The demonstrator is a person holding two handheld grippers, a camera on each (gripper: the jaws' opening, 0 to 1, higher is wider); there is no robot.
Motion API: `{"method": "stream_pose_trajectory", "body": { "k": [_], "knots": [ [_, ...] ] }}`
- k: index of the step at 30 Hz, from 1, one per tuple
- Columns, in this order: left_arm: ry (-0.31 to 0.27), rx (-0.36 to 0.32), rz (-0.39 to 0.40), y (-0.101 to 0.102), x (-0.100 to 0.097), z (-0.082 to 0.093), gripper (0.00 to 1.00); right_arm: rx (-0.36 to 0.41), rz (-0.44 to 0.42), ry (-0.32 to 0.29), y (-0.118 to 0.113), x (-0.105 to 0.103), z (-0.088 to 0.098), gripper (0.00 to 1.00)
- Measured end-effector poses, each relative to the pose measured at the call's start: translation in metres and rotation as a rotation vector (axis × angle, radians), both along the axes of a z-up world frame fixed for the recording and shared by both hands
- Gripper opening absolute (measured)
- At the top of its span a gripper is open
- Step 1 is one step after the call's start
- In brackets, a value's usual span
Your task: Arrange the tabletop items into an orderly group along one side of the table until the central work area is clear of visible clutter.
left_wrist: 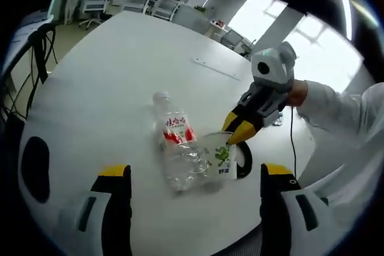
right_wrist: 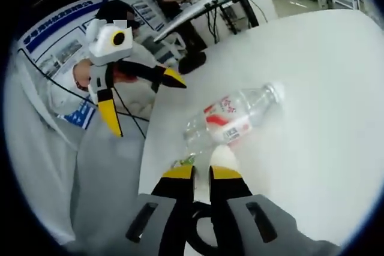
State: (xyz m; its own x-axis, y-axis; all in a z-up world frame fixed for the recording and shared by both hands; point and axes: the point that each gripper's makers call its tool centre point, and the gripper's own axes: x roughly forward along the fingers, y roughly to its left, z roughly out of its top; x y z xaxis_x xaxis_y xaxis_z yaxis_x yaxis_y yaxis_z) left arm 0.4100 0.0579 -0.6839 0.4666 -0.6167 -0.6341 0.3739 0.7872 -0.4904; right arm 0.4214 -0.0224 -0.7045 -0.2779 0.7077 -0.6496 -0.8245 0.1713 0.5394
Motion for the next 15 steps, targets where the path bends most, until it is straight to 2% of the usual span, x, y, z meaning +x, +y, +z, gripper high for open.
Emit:
{"method": "stream_pose_trajectory", "body": {
  "k": [15],
  "knots": [
    [-0.009, -0.011, -0.017, -0.005, -0.004, 0.001, 0.91, 0.010, 0.036, 0.068, -0.002, -0.027, 0.016, 0.00]
  ]
}}
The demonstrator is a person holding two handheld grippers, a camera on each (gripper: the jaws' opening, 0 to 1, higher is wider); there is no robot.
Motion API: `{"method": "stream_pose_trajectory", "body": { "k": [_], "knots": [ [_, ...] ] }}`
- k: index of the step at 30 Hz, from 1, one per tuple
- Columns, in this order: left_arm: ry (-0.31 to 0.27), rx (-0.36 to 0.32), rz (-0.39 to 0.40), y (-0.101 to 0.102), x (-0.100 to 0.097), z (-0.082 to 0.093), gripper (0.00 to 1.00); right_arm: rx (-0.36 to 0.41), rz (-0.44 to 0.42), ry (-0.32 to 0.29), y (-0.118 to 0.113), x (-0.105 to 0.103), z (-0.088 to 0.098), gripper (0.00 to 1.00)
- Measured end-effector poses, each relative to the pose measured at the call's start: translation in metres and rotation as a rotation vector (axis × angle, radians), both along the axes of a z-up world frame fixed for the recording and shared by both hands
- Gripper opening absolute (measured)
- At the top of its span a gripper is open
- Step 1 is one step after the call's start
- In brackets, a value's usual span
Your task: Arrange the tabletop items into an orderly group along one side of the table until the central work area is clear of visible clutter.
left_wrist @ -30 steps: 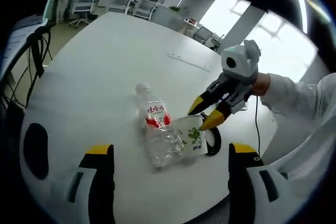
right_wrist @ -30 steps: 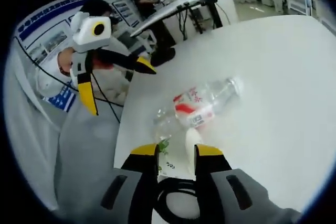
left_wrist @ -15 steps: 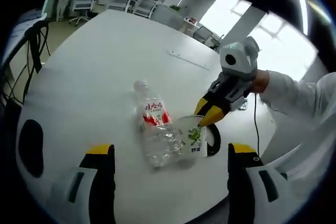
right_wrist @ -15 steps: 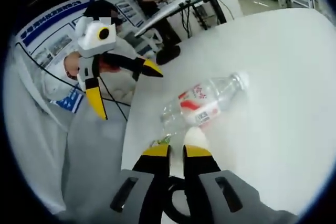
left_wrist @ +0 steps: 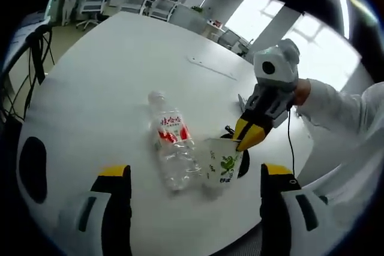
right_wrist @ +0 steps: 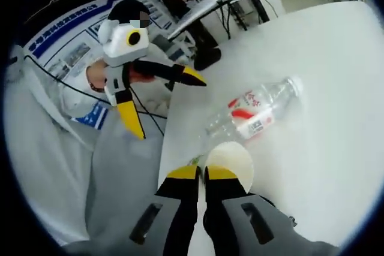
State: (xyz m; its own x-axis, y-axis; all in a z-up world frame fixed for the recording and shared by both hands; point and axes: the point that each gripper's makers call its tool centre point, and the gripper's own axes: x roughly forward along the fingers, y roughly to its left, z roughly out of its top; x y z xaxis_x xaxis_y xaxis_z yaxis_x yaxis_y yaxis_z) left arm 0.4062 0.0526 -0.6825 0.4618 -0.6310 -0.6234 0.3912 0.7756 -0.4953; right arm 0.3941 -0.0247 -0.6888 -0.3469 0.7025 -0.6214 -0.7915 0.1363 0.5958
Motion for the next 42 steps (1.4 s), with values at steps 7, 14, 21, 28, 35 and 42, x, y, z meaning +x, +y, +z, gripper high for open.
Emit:
{"method": "stream_pose_trajectory", "body": {
  "k": [7, 14, 21, 28, 35, 42],
  "knots": [
    [-0.003, -0.012, -0.003, -0.003, -0.001, 0.000, 0.91, 0.014, -0.023, -0.025, -0.004, -0.001, 0.007, 0.00],
    [-0.006, -0.012, -0.010, -0.005, -0.004, -0.002, 0.91, 0.031, -0.065, -0.055, -0.010, 0.000, 0.017, 0.00],
    [-0.019, -0.031, -0.009, -0.008, -0.005, 0.000, 0.90, 0.038, -0.108, -0.102, -0.018, 0.002, 0.027, 0.00],
    [-0.041, -0.041, -0.017, -0.010, -0.005, 0.001, 0.90, 0.030, -0.179, -0.173, -0.035, 0.016, 0.040, 0.00],
    [-0.087, -0.030, -0.046, -0.013, -0.003, 0.004, 0.88, 0.002, -0.271, -0.258, -0.062, 0.037, 0.056, 0.00],
    [-0.120, -0.023, -0.076, -0.017, -0.003, 0.006, 0.89, -0.030, -0.361, -0.336, -0.090, 0.053, 0.072, 0.00]
  ]
}}
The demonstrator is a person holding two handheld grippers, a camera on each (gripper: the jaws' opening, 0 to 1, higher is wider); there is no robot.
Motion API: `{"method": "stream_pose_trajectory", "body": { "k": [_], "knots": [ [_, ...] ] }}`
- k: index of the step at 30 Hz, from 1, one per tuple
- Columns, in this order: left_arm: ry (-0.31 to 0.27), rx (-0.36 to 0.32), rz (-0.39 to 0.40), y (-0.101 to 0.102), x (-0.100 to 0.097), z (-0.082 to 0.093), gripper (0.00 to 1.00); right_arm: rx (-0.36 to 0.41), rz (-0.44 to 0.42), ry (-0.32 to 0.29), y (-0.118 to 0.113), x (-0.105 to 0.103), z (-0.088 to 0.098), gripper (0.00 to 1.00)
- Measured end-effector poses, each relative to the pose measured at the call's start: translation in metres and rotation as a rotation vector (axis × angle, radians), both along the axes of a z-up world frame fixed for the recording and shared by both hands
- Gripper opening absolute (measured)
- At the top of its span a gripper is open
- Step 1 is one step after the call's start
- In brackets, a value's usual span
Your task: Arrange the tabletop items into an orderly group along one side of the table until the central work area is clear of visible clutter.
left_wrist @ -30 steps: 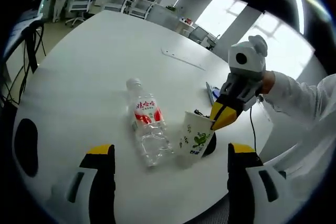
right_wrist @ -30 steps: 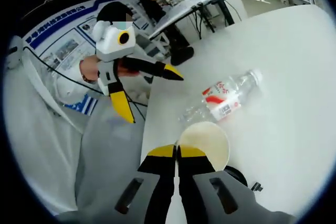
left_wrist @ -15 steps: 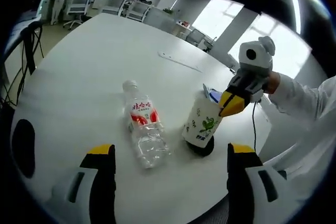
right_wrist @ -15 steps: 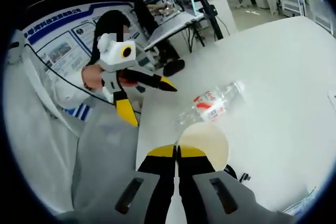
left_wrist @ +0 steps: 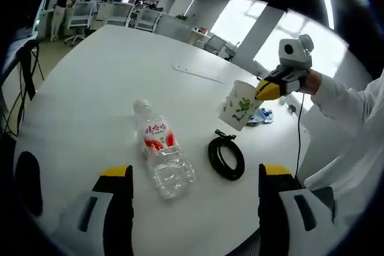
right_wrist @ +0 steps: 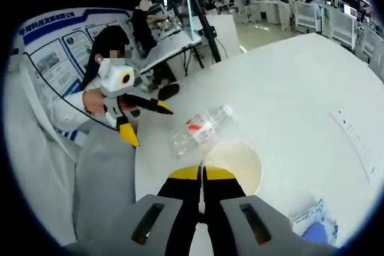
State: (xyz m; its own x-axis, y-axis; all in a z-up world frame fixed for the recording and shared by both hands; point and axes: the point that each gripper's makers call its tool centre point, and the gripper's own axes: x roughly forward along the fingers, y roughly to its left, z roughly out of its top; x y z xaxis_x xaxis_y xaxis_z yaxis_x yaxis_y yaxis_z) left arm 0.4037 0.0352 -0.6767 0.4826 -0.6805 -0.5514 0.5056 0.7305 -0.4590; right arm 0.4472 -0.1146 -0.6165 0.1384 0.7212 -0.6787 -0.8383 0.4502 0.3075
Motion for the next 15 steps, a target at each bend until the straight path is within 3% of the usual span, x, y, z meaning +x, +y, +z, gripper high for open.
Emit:
{"method": "stream_pose_trajectory", "body": {
  "k": [5, 15],
  "knots": [
    [-0.028, 0.014, -0.027, -0.001, 0.000, 0.001, 0.88, -0.068, -0.089, -0.096, -0.033, 0.023, 0.012, 0.00],
    [-0.046, 0.026, -0.061, -0.003, -0.001, -0.001, 0.87, -0.189, -0.121, -0.230, -0.065, 0.048, 0.018, 0.00]
  ]
}}
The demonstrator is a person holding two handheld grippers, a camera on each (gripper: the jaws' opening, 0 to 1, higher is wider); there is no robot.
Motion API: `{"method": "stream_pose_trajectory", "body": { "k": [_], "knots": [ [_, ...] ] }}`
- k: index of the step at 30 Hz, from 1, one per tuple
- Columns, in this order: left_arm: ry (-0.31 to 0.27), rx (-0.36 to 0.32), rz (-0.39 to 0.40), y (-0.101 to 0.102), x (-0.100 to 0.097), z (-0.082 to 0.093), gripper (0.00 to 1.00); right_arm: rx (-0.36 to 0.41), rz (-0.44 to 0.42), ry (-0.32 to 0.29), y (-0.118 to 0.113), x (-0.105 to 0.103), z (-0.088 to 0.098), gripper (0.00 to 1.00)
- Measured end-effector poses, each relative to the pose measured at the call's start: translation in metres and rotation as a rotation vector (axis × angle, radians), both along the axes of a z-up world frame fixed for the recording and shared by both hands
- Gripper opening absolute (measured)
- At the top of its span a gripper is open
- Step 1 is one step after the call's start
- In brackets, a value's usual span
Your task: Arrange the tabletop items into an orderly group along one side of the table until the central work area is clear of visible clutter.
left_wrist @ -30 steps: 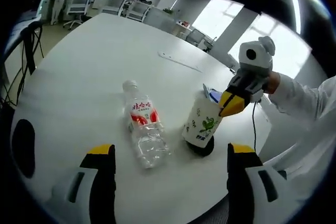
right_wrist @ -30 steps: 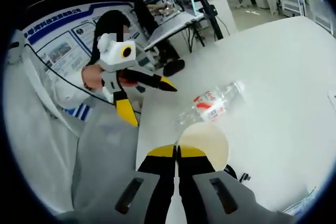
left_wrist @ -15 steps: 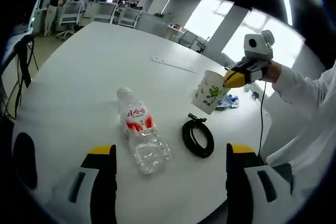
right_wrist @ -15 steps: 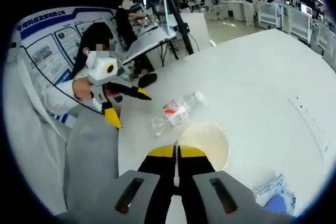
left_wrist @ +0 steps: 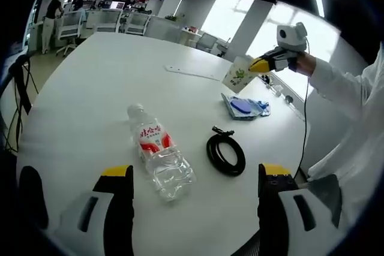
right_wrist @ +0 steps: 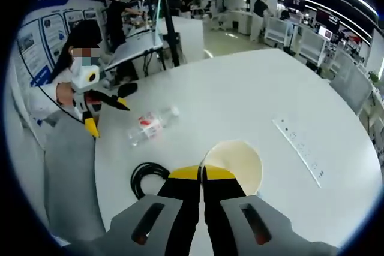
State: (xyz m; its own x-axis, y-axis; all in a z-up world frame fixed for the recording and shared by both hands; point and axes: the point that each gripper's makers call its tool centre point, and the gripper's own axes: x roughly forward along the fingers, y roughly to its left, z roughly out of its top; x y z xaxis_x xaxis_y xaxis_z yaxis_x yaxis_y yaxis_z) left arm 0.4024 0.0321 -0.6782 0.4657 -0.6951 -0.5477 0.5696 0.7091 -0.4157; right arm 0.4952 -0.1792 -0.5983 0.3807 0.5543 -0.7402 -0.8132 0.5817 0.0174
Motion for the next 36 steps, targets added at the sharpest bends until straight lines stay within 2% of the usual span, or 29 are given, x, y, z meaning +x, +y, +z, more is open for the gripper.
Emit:
{"method": "stream_pose_trajectory", "body": {
  "k": [4, 6, 12, 19, 25, 30, 36],
  "knots": [
    [0.000, -0.001, 0.001, 0.001, 0.000, 0.001, 0.87, -0.009, 0.001, -0.006, -0.002, 0.006, -0.004, 0.00],
    [-0.005, -0.001, 0.002, 0.002, 0.001, 0.001, 0.87, -0.053, 0.012, -0.022, -0.006, 0.009, -0.010, 0.00],
    [0.003, 0.004, 0.008, 0.005, 0.001, -0.002, 0.87, -0.162, 0.083, -0.026, -0.009, 0.006, -0.037, 0.00],
    [0.009, 0.009, 0.009, 0.005, 0.003, -0.006, 0.87, -0.234, 0.141, -0.024, -0.013, 0.004, -0.066, 0.00],
    [0.011, 0.011, 0.009, 0.004, 0.002, -0.008, 0.87, -0.231, 0.145, -0.005, -0.015, 0.003, -0.080, 0.00],
    [0.013, 0.010, 0.007, 0.001, 0.002, -0.009, 0.87, -0.268, 0.176, -0.002, -0.019, 0.002, -0.093, 0.00],
    [0.017, 0.013, 0.002, -0.002, 0.001, -0.011, 0.87, -0.271, 0.177, 0.004, -0.022, 0.004, -0.100, 0.00]
  ]
}}
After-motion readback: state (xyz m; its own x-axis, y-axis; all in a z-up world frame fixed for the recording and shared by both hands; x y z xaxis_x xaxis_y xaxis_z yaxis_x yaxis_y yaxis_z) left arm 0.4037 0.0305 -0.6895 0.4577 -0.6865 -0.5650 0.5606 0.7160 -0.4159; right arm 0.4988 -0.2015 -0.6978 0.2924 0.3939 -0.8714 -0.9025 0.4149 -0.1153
